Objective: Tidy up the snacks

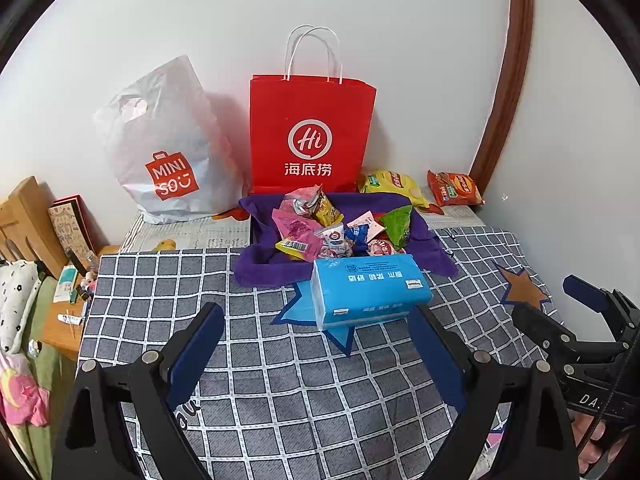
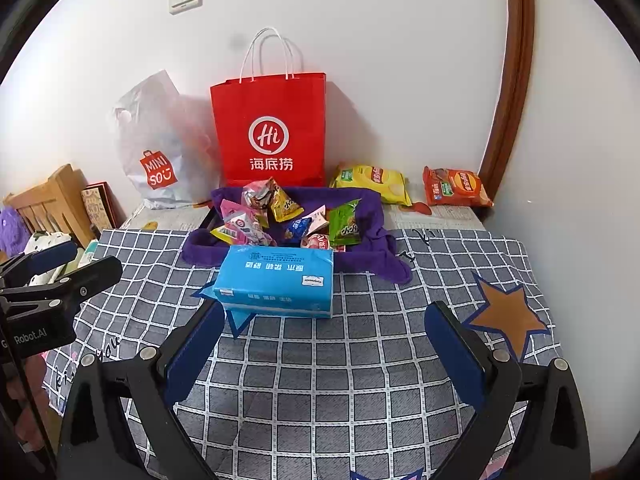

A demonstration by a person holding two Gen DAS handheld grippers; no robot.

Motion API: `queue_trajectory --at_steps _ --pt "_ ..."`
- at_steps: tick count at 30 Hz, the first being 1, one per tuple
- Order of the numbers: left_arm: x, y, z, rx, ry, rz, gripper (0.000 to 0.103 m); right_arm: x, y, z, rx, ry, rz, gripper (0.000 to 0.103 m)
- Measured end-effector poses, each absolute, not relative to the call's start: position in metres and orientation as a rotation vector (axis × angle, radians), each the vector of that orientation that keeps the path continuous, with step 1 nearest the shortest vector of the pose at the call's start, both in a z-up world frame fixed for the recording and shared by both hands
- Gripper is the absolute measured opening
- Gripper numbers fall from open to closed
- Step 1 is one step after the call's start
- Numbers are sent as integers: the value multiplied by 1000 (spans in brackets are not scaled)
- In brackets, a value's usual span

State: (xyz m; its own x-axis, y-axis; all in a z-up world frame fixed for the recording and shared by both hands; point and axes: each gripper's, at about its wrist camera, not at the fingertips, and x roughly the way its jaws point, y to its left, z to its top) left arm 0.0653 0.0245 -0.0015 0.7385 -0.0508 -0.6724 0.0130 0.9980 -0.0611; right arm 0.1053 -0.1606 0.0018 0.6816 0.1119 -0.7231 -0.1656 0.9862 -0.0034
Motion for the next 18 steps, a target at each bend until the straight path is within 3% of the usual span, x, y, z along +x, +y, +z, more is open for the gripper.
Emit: queue_trajectory --at_steps 18 --pt "65 24 -1 -55 739 -34 93 105 -161 2 -61 803 151 99"
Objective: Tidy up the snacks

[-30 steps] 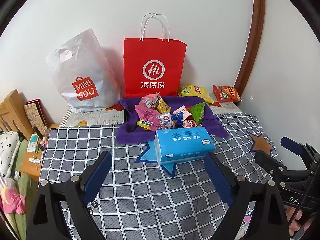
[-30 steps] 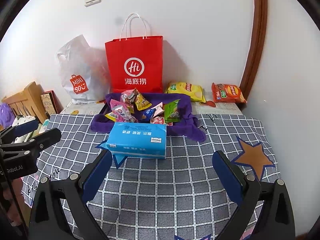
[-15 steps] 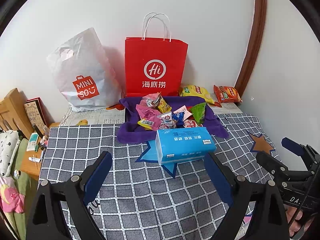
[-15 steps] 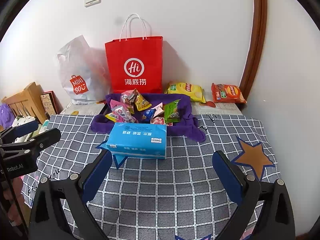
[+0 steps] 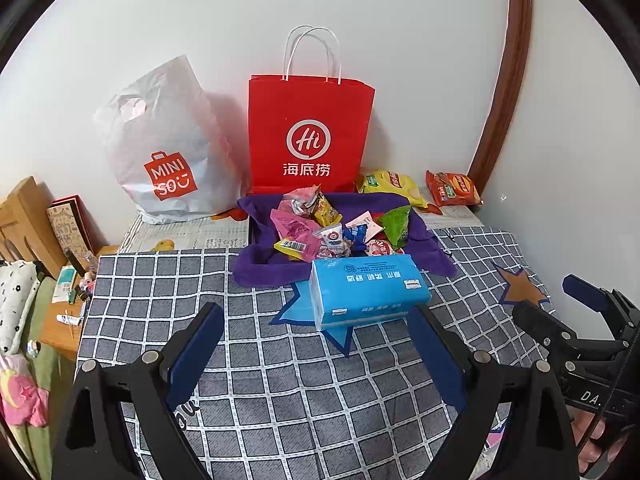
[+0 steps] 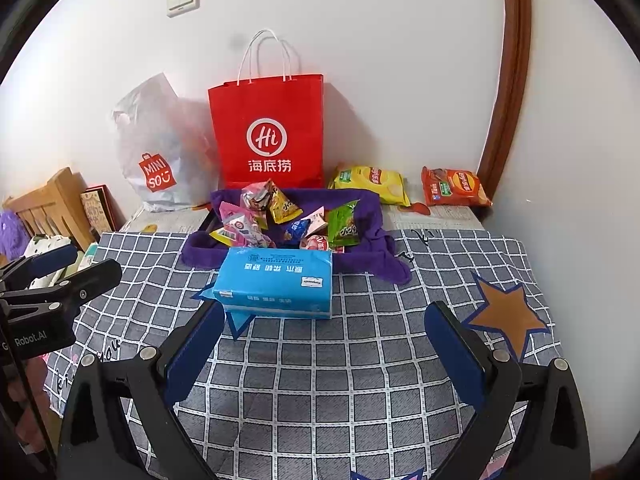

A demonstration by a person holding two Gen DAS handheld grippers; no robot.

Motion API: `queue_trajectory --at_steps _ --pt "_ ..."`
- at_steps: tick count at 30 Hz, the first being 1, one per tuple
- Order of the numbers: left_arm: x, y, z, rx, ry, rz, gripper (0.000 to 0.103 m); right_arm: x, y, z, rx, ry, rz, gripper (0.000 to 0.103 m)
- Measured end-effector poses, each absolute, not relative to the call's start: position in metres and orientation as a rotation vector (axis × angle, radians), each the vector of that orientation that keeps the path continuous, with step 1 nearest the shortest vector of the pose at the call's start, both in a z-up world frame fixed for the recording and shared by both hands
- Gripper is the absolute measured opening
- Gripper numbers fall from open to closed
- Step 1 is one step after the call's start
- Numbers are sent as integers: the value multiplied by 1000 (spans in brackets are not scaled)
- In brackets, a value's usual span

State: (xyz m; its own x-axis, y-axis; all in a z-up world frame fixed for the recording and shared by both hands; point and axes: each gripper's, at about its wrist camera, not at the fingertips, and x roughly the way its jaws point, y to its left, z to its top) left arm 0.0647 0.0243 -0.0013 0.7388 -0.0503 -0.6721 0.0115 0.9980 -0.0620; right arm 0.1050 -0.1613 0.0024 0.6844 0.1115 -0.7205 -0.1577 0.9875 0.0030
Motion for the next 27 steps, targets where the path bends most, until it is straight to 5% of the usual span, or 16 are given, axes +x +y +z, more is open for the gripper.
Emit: queue_trajectory --at_steps 27 --pt "64 24 -1 -59 738 -35 93 102 -159 5 -58 794 151 99"
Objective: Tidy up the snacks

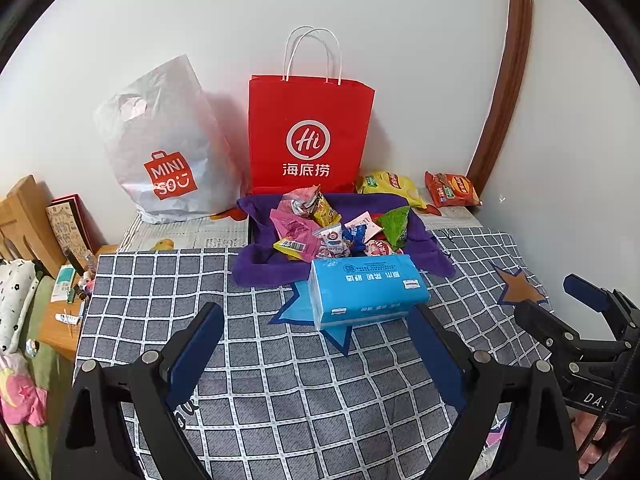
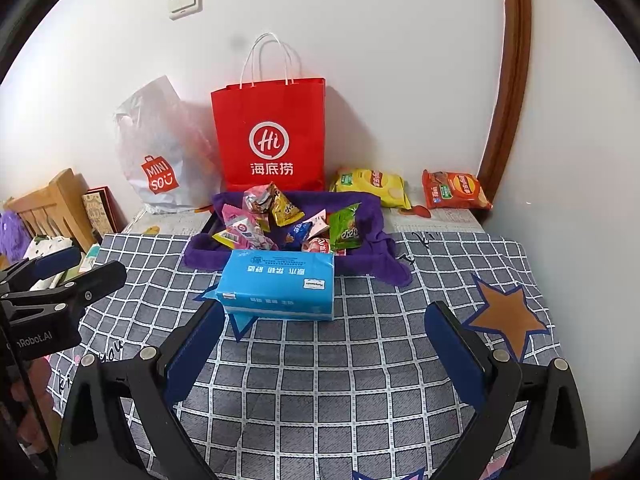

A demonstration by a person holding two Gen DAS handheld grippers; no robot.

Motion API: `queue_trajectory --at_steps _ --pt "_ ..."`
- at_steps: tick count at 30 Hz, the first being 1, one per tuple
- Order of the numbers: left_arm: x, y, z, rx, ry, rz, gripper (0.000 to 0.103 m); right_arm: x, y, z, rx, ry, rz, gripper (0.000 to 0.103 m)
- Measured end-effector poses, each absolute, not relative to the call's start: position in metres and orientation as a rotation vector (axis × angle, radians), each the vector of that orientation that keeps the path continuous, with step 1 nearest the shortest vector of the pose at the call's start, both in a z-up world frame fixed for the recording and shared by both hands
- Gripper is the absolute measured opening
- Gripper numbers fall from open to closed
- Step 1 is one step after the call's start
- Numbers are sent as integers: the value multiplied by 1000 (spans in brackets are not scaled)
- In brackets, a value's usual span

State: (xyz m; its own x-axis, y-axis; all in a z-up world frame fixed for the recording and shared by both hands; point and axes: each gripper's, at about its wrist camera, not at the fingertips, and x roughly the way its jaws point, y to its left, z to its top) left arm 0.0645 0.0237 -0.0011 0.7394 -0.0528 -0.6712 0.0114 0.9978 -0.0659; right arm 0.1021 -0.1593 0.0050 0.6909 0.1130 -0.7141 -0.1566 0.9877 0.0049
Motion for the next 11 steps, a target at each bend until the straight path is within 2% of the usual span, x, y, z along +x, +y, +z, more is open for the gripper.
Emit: queue_trajectory --at_steps 11 --pt "62 23 1 -59 727 -34 93 101 -157 7 -59 789 154 99"
